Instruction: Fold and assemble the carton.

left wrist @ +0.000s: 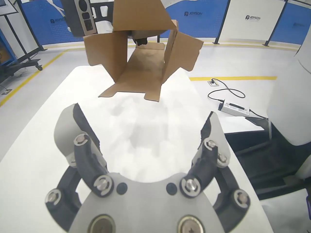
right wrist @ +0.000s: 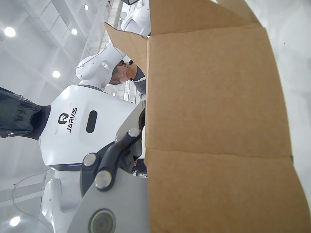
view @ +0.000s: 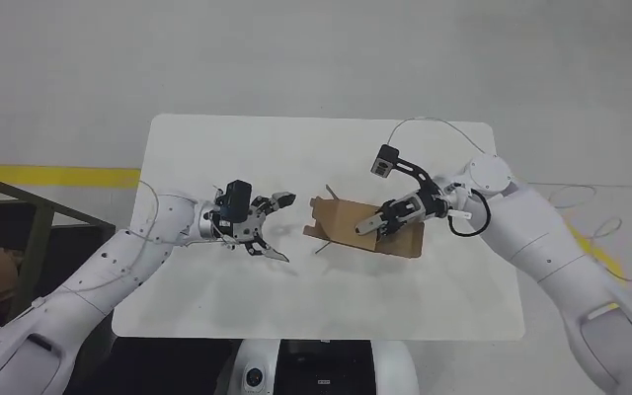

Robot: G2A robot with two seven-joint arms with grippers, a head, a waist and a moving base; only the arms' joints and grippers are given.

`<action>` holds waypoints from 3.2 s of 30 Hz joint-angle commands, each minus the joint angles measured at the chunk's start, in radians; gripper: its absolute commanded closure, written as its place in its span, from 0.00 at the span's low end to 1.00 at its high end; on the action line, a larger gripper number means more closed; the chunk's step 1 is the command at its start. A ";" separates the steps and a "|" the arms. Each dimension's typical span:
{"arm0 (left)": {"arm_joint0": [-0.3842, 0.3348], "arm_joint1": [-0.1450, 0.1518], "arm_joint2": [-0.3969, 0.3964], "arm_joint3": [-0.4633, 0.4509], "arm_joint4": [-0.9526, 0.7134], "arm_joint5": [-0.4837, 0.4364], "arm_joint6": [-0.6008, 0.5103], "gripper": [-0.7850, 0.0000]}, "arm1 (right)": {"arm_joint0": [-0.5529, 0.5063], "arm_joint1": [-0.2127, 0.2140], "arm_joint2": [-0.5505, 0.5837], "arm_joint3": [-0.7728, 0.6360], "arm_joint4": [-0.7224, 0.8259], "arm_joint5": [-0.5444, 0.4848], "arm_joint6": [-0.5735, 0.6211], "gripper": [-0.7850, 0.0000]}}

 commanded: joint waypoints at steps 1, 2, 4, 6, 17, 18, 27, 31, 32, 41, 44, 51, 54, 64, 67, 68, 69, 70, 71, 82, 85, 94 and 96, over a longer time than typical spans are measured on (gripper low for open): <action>-0.008 -0.002 0.034 0.003 -0.008 0.000 0.000 0.00 | -0.003 0.001 0.007 -0.006 -0.004 0.000 0.000 1.00; -0.013 -0.003 0.050 0.005 -0.015 0.000 0.000 0.00 | -0.004 0.001 0.011 -0.010 -0.006 0.000 0.000 1.00; -0.025 -0.007 0.081 0.008 -0.033 0.000 0.000 0.00 | -0.008 0.001 0.019 -0.017 -0.010 0.000 0.000 1.00; -0.040 -0.010 0.109 0.012 -0.046 0.000 0.000 0.00 | -0.012 0.001 0.025 -0.023 -0.015 0.000 0.000 1.00; -0.130 -0.033 0.251 0.018 -0.111 0.000 0.000 0.00 | -0.028 -0.008 0.042 -0.045 -0.025 0.000 0.000 1.00; -0.137 -0.035 0.259 0.015 -0.115 0.000 0.000 0.00 | -0.029 -0.010 0.042 -0.044 -0.025 0.000 0.000 1.00; -0.178 -0.038 0.294 -0.015 -0.136 0.000 0.000 0.00 | -0.034 -0.020 0.039 -0.030 -0.029 0.000 0.000 1.00; -0.187 -0.034 0.300 -0.029 -0.133 0.000 0.000 0.00 | -0.034 -0.023 0.038 -0.026 -0.032 0.000 0.000 1.00; -0.189 -0.033 0.302 -0.034 -0.131 0.000 0.000 0.00 | -0.034 -0.024 0.038 -0.025 -0.032 0.000 0.000 1.00; -0.213 -0.025 0.331 -0.058 -0.123 0.000 0.000 0.00 | -0.036 -0.029 0.046 -0.015 -0.031 0.000 0.000 1.00; -0.220 -0.023 0.341 -0.065 -0.124 0.000 0.000 0.00 | -0.037 -0.029 0.049 -0.014 -0.032 0.000 0.000 1.00; -0.229 -0.018 0.335 -0.049 -0.147 0.000 0.000 0.00 | -0.041 -0.030 0.054 -0.012 -0.031 0.000 0.000 1.00; -0.217 -0.016 0.315 -0.030 -0.155 0.004 0.004 0.00 | -0.044 -0.031 0.060 -0.013 -0.027 0.000 0.000 1.00; -0.161 -0.016 0.239 -0.011 -0.188 0.096 0.025 0.00 | -0.056 -0.036 0.077 -0.004 -0.024 0.000 0.000 1.00; -0.140 -0.015 0.214 -0.016 -0.216 0.127 0.013 0.00 | -0.062 -0.039 0.088 0.002 -0.027 0.000 0.000 1.00; -0.134 -0.015 0.206 -0.019 -0.222 0.134 0.003 0.00 | -0.065 -0.040 0.092 0.004 -0.028 0.000 0.000 1.00; -0.128 -0.015 0.199 -0.023 -0.228 0.140 -0.007 0.00 | -0.067 -0.041 0.095 0.005 -0.030 0.000 0.000 1.00; -0.123 -0.015 0.193 -0.029 -0.235 0.142 -0.017 0.00 | -0.069 -0.042 0.099 0.005 -0.031 0.000 0.000 1.00; -0.118 -0.016 0.188 -0.034 -0.243 0.140 -0.027 0.00 | -0.072 -0.043 0.103 0.007 -0.032 0.000 0.000 1.00; -0.080 -0.025 0.136 -0.085 -0.255 0.134 -0.109 0.00 | -0.095 -0.054 0.164 0.035 -0.045 0.000 0.000 1.00; -0.066 -0.028 0.118 -0.090 -0.262 0.145 -0.113 0.00 | -0.102 -0.058 0.176 0.036 -0.056 0.000 0.000 1.00; -0.043 -0.043 0.067 -0.079 -0.346 0.169 -0.150 0.00 | -0.113 -0.075 0.183 0.035 -0.074 0.000 0.000 1.00; -0.039 -0.046 0.057 -0.075 -0.354 0.164 -0.158 0.00 | -0.114 -0.076 0.187 0.037 -0.075 0.000 0.000 1.00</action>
